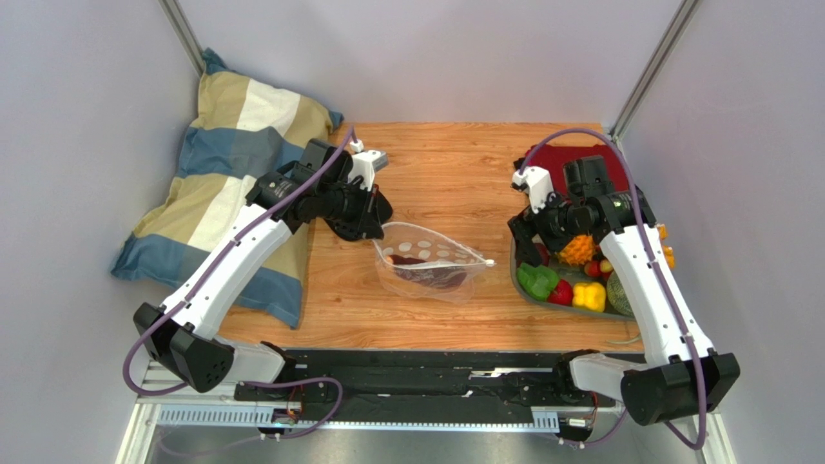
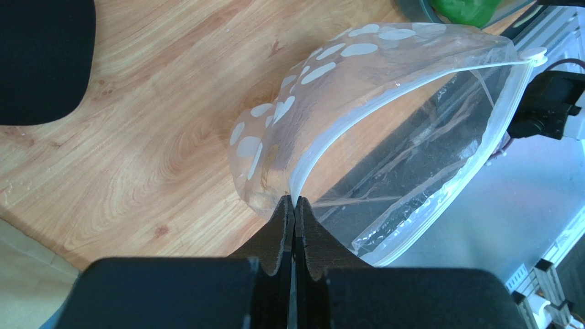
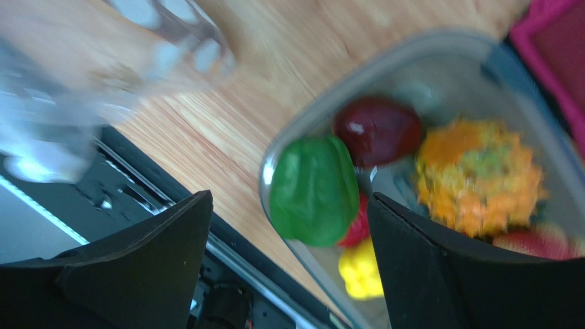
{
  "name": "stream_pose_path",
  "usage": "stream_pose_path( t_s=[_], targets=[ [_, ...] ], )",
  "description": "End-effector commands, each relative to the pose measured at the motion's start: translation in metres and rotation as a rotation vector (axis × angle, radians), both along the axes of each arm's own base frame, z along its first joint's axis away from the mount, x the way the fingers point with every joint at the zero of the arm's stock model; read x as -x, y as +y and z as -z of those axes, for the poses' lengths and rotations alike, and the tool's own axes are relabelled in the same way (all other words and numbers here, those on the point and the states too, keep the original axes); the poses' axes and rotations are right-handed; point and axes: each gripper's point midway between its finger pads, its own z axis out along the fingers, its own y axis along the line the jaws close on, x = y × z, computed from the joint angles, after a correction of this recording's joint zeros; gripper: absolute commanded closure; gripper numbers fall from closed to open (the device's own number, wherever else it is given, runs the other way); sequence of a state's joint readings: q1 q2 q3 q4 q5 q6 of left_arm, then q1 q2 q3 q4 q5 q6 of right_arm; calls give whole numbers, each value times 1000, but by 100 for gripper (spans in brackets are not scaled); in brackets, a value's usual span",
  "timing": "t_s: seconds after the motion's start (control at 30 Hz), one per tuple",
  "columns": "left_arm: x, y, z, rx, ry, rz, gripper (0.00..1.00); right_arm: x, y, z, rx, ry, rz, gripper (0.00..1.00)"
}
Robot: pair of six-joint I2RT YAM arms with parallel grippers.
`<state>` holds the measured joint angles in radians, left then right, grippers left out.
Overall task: Place the food in the zip-top bag and seal the zipper
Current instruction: Adjust the zipper food storage bag at the center of the board, then pick up the fake vegetable from the bin.
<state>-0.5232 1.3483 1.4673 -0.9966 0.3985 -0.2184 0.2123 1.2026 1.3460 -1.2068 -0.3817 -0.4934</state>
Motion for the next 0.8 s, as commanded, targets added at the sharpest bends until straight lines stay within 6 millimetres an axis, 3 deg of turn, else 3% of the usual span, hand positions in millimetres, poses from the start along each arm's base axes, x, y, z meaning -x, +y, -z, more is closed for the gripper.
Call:
stream_pose_path(
  t_s=[0.0, 0.03, 0.43, 0.6, 0.77],
  targets=[
    [-2, -6, -15, 51, -48, 7, 100, -2, -47, 35, 184, 60, 127, 12],
    [-2, -7, -14, 54, -40, 13, 100, -2, -49, 41, 200, 74, 125, 1],
    [-3, -8, -11, 50, -28, 13, 100, 3, -58, 111, 299, 255, 51, 0],
    [-3, -8, -10, 47, -27, 13, 100, 8, -54, 124, 282, 315, 25, 0],
    [-4, -8, -7, 41, -22, 12, 100, 14, -49, 123, 259, 349, 0, 0]
  ],
)
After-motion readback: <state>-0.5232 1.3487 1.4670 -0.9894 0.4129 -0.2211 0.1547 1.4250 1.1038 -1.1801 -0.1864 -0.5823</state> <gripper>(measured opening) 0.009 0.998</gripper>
